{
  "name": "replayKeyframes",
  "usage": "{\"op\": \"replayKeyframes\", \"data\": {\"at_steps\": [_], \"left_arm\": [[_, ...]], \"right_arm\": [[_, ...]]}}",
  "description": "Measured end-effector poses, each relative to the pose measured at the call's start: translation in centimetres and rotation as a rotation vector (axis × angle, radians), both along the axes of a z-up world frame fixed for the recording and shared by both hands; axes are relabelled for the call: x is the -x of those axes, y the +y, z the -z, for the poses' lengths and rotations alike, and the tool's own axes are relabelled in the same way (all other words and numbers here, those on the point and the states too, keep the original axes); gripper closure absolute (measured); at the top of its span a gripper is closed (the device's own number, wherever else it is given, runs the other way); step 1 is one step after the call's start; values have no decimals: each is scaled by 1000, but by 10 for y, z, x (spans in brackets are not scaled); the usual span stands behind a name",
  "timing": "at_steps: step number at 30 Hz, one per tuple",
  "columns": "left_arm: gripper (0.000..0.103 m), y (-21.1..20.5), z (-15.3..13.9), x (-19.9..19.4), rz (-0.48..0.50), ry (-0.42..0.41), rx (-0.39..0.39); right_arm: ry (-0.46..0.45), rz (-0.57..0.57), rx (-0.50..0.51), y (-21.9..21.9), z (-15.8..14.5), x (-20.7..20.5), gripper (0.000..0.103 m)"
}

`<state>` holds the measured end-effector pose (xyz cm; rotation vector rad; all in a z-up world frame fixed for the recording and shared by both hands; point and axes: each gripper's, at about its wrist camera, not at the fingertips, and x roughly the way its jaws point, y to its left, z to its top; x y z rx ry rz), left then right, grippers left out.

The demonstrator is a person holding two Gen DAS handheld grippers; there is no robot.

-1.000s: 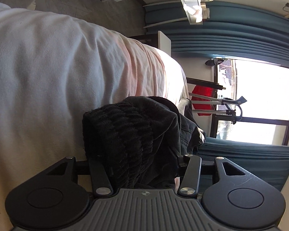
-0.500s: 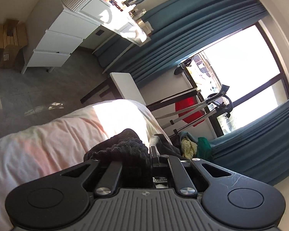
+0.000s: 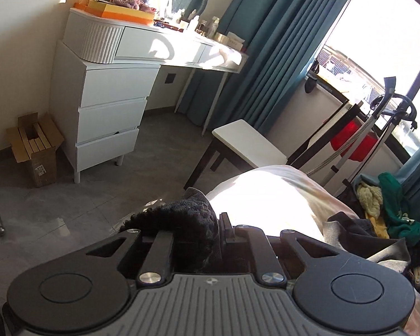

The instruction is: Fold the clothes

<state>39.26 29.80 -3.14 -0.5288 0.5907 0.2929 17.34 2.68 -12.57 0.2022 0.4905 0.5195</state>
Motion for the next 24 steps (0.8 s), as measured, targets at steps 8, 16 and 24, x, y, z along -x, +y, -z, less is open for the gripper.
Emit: {"op": "replayKeyframes", "data": {"at_steps": [8,16,24], "left_arm": [[8,2,-8,66,68,36,-76],[0,-36,-25,159,51,45,-229],[1,-136,-37,205,265,-50,-301]], "right_arm": [[42,-78,-35,-15,-13,10,13],[31,-139,35,-32,-54,40,14],[-21,108,136,-132,-106,62,14]]}}
